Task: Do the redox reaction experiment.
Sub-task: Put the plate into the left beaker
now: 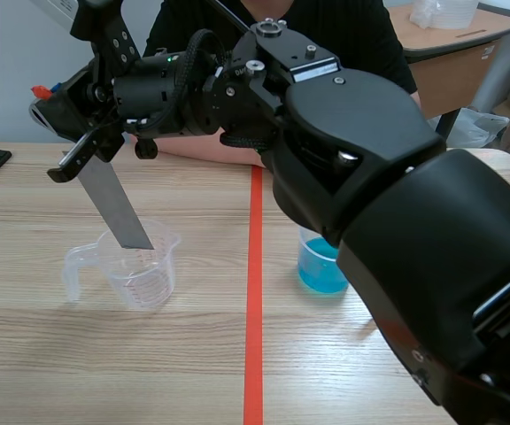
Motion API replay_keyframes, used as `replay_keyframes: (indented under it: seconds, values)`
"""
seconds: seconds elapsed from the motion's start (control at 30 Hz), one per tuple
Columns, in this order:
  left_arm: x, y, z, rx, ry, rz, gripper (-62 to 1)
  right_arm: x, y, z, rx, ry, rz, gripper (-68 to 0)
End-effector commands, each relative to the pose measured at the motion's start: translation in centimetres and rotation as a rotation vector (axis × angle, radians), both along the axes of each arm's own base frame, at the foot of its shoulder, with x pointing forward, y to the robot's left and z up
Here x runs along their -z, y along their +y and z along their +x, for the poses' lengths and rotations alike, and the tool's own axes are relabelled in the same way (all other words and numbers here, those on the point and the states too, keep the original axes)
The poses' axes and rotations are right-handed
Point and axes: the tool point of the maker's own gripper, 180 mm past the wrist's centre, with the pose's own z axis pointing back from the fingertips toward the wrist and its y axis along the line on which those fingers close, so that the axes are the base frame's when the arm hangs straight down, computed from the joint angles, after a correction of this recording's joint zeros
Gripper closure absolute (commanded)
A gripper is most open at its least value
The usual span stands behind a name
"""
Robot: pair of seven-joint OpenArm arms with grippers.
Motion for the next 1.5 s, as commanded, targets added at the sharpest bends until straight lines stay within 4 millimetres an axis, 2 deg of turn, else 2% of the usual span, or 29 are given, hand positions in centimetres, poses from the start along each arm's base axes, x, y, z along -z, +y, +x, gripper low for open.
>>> replay_keyframes:
  seconds: [0.0, 0.3, 0.6, 1.2, 1.4, 1.47]
  values:
    - [-0.5, -0.2, 0.5, 0.000, -0.027, -0.010, -44.6, -1.6, 0.3, 0.2, -0.012, -0.030, 0.038, -1.5]
    - [-0.5, -0.2, 0.5, 0.000, -0.028, -0.010, -62.3, 1.1, 0.1, 0.9, 0.000, -0.011, 0.017, -1.5]
    - [-0.5, 0.0, 0.7, -0.008, -0.034, 0.000, -62.3, 3.7, 1.0, -0.5, -0.055, -0.040, -0.044, -1.5]
    - [-0.5, 0.2, 0.6, -0.015, -0.030, 0.011, -62.3, 5.5, 0.7, -0.4, -0.065, -0.149, -0.167, -1.5]
    - [-0.5, 0.2, 0.6, -0.015, -0.030, 0.011, -62.3, 5.5, 0.7, -0.4, -0.069, -0.166, -0.170, -1.6]
    - [-0.5, 0.2, 0.6, -0.015, -0.030, 0.011, -62.3, 5.5, 0.7, -0.4, -0.069, -0.166, -0.170, -4.4]
